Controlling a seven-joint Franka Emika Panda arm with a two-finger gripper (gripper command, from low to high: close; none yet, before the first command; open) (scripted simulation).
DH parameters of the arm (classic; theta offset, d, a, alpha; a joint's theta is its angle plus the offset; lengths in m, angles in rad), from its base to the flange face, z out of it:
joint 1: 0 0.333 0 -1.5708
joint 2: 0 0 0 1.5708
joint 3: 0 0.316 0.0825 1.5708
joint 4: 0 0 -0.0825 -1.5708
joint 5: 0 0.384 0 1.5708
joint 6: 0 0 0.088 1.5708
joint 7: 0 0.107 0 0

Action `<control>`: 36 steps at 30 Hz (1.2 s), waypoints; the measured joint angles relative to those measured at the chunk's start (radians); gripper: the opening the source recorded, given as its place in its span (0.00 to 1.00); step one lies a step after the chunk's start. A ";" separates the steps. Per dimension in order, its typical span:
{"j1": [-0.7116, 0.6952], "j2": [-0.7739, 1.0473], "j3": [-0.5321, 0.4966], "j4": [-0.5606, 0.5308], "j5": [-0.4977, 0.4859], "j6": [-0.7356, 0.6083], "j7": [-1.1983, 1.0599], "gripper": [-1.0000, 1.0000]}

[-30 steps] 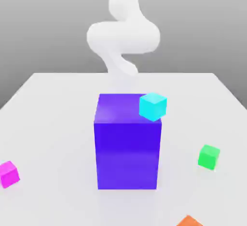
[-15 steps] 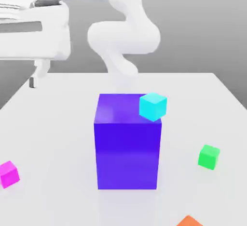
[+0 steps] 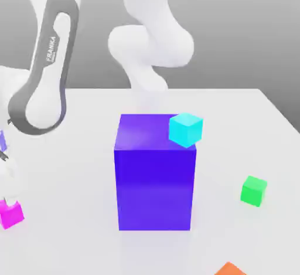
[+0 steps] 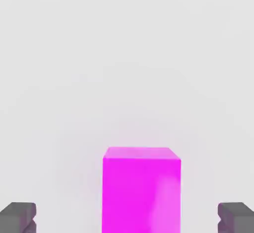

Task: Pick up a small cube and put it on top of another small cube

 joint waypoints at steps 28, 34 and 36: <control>0.402 -0.293 0.310 -0.156 -0.138 -0.132 0.082 0.00; 0.767 -0.413 0.514 -0.248 -0.166 -0.150 0.104 0.00; 0.883 -0.456 0.573 -0.280 -0.188 -0.158 0.121 0.00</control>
